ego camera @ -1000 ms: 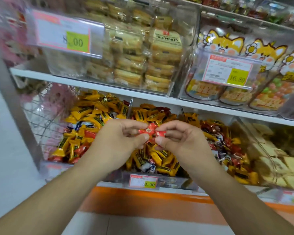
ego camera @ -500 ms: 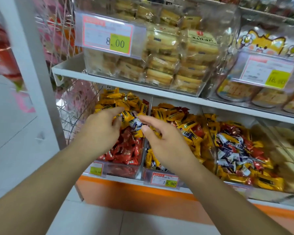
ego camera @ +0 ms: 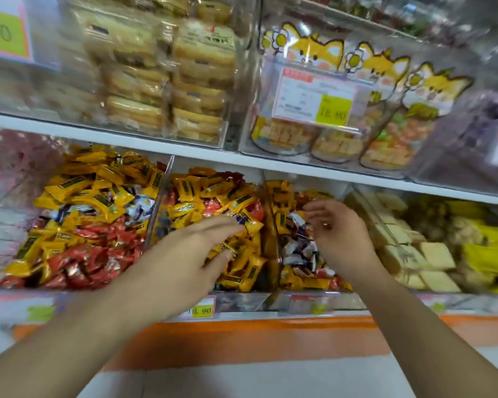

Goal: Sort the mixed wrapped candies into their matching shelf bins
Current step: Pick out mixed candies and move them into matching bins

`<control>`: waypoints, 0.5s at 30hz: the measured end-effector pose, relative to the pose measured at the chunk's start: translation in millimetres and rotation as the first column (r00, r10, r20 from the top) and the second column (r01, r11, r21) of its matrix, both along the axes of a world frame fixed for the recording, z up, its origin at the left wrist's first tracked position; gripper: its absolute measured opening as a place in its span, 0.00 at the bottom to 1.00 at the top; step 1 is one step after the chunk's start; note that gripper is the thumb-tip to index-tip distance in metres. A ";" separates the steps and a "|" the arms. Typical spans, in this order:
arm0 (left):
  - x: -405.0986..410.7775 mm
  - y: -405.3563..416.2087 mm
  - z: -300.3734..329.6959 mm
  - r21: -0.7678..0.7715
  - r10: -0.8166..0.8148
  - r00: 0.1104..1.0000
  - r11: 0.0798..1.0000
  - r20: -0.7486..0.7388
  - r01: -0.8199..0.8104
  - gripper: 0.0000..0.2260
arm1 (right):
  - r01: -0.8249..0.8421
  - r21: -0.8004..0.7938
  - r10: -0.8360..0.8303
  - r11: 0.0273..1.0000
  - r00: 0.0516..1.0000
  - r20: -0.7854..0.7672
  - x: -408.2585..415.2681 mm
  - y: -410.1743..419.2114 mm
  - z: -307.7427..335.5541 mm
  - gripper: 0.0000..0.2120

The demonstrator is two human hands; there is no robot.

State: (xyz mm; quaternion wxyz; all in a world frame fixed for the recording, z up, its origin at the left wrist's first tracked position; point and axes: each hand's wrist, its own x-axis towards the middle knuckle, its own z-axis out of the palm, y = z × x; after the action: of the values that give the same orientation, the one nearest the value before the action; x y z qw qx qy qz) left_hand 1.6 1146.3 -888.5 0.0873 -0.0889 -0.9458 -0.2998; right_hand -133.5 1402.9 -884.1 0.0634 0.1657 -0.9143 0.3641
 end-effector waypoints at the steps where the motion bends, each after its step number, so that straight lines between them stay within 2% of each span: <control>1: -2.7 7.8 -1.6 0.007 -0.017 1.000 1.000 0.014 0.017 0.22 | 0.015 0.024 -0.015 1.000 1.000 0.006 -6.9 12.1 -2.5 0.13; 5: -10.9 32.3 -6.8 0.017 -0.075 0.995 0.997 0.070 0.074 0.24 | -0.026 0.232 0.015 0.972 0.999 0.049 -19.4 38.4 -9.0 0.15; 7: -13.4 39.3 -8.2 0.015 -0.084 0.991 0.996 0.106 0.083 0.24 | -0.053 0.275 0.030 0.960 0.996 0.086 -20.2 38.7 -9.8 0.15; 11: -15.4 44.5 -9.8 0.014 -0.079 0.989 0.997 0.127 0.078 0.23 | -0.061 0.265 0.035 0.962 0.994 0.099 -25.1 36.2 -9.8 0.16; 15: -15.3 44.2 -11.9 0.004 -0.076 0.991 0.997 0.110 0.076 0.23 | -0.043 0.231 0.030 0.972 0.998 0.058 -27.5 36.3 -14.9 0.09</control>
State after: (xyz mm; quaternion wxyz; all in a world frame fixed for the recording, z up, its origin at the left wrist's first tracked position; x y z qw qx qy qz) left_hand -13.6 1190.6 -900.4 0.0238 -0.1082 -0.9452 -0.3072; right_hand -161.0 1439.2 -899.0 0.0119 0.1786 -0.9488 0.2603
